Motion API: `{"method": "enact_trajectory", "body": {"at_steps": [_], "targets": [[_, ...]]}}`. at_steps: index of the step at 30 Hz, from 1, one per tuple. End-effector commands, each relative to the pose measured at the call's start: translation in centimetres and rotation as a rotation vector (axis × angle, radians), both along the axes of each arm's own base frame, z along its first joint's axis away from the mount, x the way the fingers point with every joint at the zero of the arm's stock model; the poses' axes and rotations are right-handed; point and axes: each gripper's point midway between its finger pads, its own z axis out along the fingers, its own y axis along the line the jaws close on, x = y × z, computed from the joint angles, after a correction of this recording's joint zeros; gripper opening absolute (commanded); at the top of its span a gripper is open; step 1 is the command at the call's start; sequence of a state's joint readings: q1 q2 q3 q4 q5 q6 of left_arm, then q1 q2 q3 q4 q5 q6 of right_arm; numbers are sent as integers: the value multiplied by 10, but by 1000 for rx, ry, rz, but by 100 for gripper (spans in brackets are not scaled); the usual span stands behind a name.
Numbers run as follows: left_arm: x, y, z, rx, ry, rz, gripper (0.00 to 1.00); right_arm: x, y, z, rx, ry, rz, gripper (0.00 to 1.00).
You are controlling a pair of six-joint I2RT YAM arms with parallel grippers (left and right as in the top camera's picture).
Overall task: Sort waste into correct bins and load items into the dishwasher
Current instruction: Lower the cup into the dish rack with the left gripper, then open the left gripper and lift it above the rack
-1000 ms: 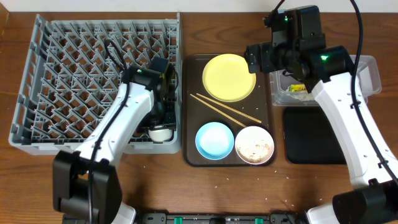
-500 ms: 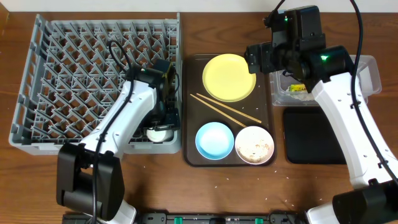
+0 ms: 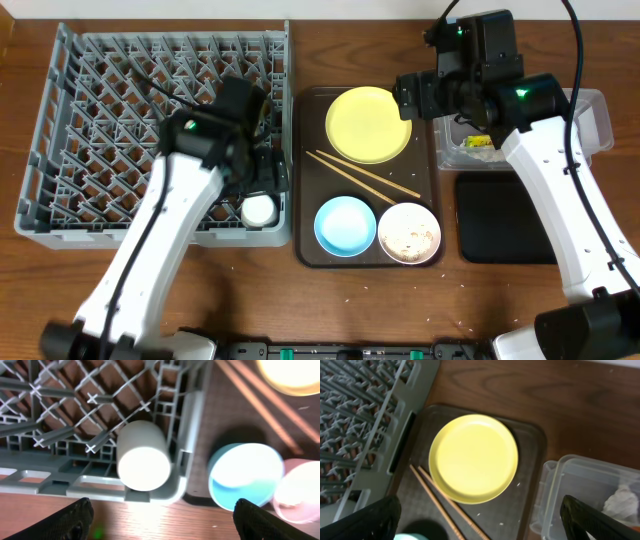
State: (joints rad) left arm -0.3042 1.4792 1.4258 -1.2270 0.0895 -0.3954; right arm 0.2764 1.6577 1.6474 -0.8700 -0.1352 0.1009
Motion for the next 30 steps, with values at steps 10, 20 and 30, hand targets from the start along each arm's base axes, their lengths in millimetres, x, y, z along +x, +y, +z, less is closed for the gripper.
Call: {"method": "enact_trajectory", "body": {"at_steps": [10, 20, 30], "targets": [[9, -10, 37, -96, -163, 19, 81, -70, 4, -40, -15, 336, 29, 89], [27, -54, 32, -130, -231, -95, 77, -68, 11, -39, -9, 319, 41, 82], [36, -75, 1, -102, -164, -124, 69, -49, 17, -31, 90, 277, 29, 75]]}}
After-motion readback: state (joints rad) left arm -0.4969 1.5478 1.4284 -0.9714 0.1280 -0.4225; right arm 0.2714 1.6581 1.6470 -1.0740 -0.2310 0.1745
